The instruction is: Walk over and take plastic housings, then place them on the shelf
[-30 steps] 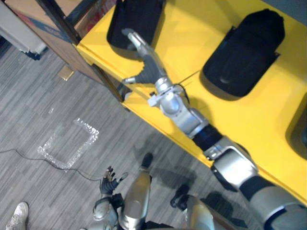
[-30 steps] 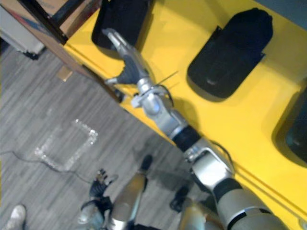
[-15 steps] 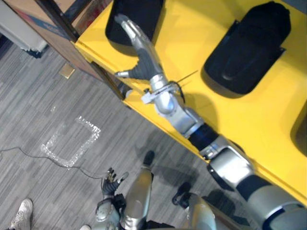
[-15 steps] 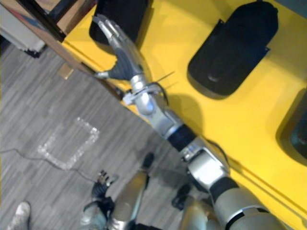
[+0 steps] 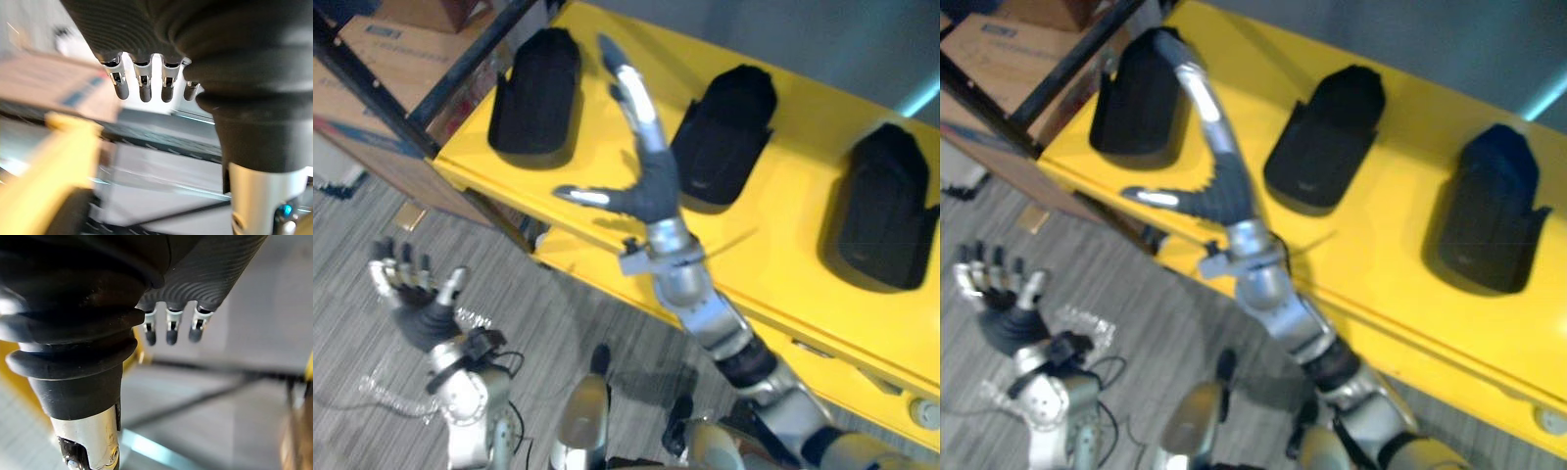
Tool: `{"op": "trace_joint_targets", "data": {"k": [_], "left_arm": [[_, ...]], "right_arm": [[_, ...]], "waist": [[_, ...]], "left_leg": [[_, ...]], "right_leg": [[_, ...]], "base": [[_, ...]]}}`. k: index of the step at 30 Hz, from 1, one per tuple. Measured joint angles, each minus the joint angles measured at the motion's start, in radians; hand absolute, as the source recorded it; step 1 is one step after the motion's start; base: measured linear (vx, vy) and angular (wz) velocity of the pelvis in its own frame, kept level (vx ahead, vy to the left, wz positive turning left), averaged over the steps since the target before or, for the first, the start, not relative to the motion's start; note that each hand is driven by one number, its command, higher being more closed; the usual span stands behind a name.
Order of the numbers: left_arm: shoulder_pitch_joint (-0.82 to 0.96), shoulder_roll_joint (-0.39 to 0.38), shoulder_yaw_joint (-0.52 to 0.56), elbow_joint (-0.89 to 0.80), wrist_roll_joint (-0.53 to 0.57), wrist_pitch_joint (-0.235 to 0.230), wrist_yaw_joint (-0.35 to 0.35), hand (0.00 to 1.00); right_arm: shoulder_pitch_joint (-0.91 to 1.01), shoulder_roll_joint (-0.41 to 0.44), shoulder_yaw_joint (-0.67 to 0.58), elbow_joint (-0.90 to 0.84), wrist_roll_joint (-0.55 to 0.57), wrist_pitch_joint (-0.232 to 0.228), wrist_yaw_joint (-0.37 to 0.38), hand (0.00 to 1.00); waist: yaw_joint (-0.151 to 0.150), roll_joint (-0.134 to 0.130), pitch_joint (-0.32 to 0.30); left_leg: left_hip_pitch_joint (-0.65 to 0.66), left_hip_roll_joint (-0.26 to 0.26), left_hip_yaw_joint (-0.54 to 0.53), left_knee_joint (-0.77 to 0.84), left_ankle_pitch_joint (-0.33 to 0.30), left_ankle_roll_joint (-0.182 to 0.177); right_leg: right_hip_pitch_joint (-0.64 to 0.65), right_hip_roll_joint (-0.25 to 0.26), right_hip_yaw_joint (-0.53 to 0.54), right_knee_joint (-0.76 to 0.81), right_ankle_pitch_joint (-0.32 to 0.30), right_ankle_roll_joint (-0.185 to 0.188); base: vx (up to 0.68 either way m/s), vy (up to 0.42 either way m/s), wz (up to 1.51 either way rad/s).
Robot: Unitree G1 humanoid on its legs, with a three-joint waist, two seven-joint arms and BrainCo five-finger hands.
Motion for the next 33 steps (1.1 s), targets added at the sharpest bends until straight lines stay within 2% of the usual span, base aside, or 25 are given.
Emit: {"op": "trace_joint_targets", "data": {"k": [2,5,6,8,9,10,11,12,14,15,16,18,19,21,22,24,28,33], "left_arm": [[0.001,0.0,0.013,-0.054,-0.026,-0.001,-0.028,0.0],[-0.004,0.0,0.034,-0.1,-0.027,0.013,-0.084,0.0],[-0.012,0.001,0.049,-0.102,-0.024,0.023,-0.092,0.0],[-0.025,0.012,0.067,-0.096,-0.019,0.058,-0.103,0.0],[-0.044,0.039,0.081,-0.08,-0.015,0.092,-0.115,0.0],[-0.052,0.052,0.089,-0.067,-0.015,0.106,-0.122,0.0],[-0.066,0.078,0.093,-0.037,-0.016,0.129,-0.124,0.0],[-0.077,0.089,0.094,-0.019,-0.015,0.139,-0.124,0.0],[-0.122,0.115,0.096,0.074,-0.016,0.172,-0.121,0.0],[-0.149,0.123,0.097,0.133,-0.016,0.186,-0.118,0.0],[-0.162,0.125,0.098,0.159,-0.016,0.193,-0.117,0.0],[-0.203,0.131,0.123,0.24,-0.026,0.207,-0.113,0.0],[-0.211,0.14,0.13,0.263,-0.03,0.211,-0.112,0.0],[-0.242,0.186,0.156,0.362,-0.03,0.238,-0.091,0.0],[-0.249,0.194,0.166,0.385,-0.033,0.242,-0.087,0.0],[-0.277,0.206,0.204,0.469,-0.039,0.269,-0.07,0.0],[-0.279,0.218,0.216,0.519,-0.075,0.318,-0.036,0.0],[-0.342,0.228,0.217,0.59,-0.079,0.384,-0.032,0.0]], "right_arm": [[0.128,-0.006,-0.06,-0.039,0.011,-0.001,0.011,0.0],[0.364,-0.036,-0.191,-0.109,0.111,-0.006,0.09,0.0],[0.438,-0.045,-0.249,-0.121,0.149,-0.01,0.138,0.0],[0.538,-0.061,-0.317,-0.13,0.187,-0.014,0.212,0.0],[0.601,-0.074,-0.353,-0.136,0.197,-0.019,0.264,0.0],[0.619,-0.077,-0.362,-0.138,0.196,-0.024,0.283,0.0],[0.64,-0.09,-0.377,-0.143,0.193,-0.052,0.309,0.0],[0.644,-0.098,-0.382,-0.148,0.192,-0.069,0.316,0.0],[0.641,-0.119,-0.389,-0.154,0.185,-0.133,0.315,0.0],[0.641,-0.121,-0.402,-0.155,0.162,-0.172,0.284,0.0],[0.64,-0.121,-0.413,-0.156,0.149,-0.191,0.264,0.0],[0.623,-0.122,-0.477,-0.167,0.063,-0.271,0.117,0.0],[0.615,-0.122,-0.502,-0.175,0.031,-0.284,0.074,0.0],[0.58,-0.133,-0.638,-0.197,-0.096,-0.323,-0.099,0.0],[0.573,-0.138,-0.676,-0.196,-0.111,-0.324,-0.137,0.0],[0.565,-0.161,-0.811,-0.188,-0.107,-0.319,-0.26,0.0],[0.61,-0.164,-0.93,-0.167,0.035,-0.317,-0.358,0.0],[0.663,-0.158,-0.968,-0.16,0.155,-0.341,-0.361,0.0]], "waist": [[-0.016,-0.01,-0.015],[-0.077,-0.007,-0.029],[-0.105,-0.007,-0.029],[-0.135,-0.006,-0.029],[-0.165,-0.002,-0.028],[-0.173,0.001,-0.028],[-0.189,0.01,-0.032],[-0.192,0.016,-0.032],[-0.211,0.035,-0.036],[-0.215,0.04,-0.035],[-0.216,0.041,-0.036],[-0.223,0.044,-0.034],[-0.231,0.045,-0.033],[-0.247,0.048,-0.032],[-0.254,0.048,-0.032],[-0.268,0.053,-0.029],[-0.295,0.061,-0.03],[-0.301,0.067,-0.029]], "left_leg": [[0.017,-0.001,0.027,-0.003,-0.003,0.006],[0.033,0.004,0.072,-0.002,-0.012,0.016],[0.038,0.008,0.095,-0.003,-0.014,0.019],[0.05,0.014,0.136,-0.002,-0.023,0.024],[0.061,0.017,0.158,-0.004,-0.029,0.025],[0.066,0.018,0.168,-0.006,-0.029,0.024],[0.067,0.022,0.189,-0.006,-0.031,0.023],[0.067,0.023,0.198,-0.006,-0.03,0.023],[0.068,0.024,0.218,-0.011,-0.023,0.02],[0.083,0.024,0.228,-0.02,-0.016,0.02],[0.089,0.026,0.235,-0.022,-0.014,0.021],[0.098,0.029,0.252,-0.029,-0.011,0.017],[0.098,0.029,0.255,-0.03,-0.011,0.017],[0.103,0.028,0.275,-0.043,-0.004,0.016],[0.103,0.029,0.279,-0.043,-0.003,0.017],[0.116,0.029,0.3,-0.052,0.001,0.022],[0.125,0.03,0.32,-0.064,0.001,0.022],[0.145,0.031,0.354,-0.076,0.001,0.021]], "right_leg": [[0.002,0.003,0.032,-0.006,0.007,0.002],[-0.006,0.004,0.088,-0.023,0.038,-0.001],[-0.012,0.005,0.113,-0.03,0.05,-0.003],[-0.022,0.006,0.155,-0.035,0.059,-0.003],[-0.026,0.006,0.178,-0.034,0.061,0.001],[-0.03,0.006,0.191,-0.032,0.062,0.003],[-0.044,0.006,0.208,-0.027,0.062,0.003],[-0.054,0.007,0.221,-0.024,0.063,0.004],[-0.073,0.007,0.244,-0.011,0.066,0.009],[-0.074,0.009,0.256,-0.004,0.066,0.009],[-0.078,0.009,0.259,0.0,0.065,0.009],[-0.091,0.012,0.28,0.013,0.061,0.007],[-0.095,0.012,0.282,0.014,0.061,0.008],[-0.114,0.014,0.306,0.026,0.061,0.009],[-0.118,0.013,0.31,0.028,0.061,0.009],[-0.126,0.011,0.328,0.038,0.063,0.014],[-0.133,0.013,0.341,0.053,0.059,0.023],[-0.145,0.012,0.37,0.078,0.048,0.025]], "base": [[0.03,0.02,-0.4],[-0.01,0.065,-0.55],[-0.07,0.074,-0.68],[-0.07,0.056,-0.67],[-0.07,0.034,-0.48],[-0.11,0.044,-0.55],[-0.08,0.02,-0.43],[-0.09,0.021,-0.45],[-0.09,0.01,-0.32],[-0.06,-0.004,-0.22],[-0.07,-0.013,-0.29],[-0.06,-0.019,-0.24],[-0.04,-0.016,-0.15],[-0.03,-0.005,-0.21],[-0.01,0.0,-0.21],[0.01,0.005,-0.22],[0.04,-0.001,-0.11],[0.03,-0.006,-0.15]]}}
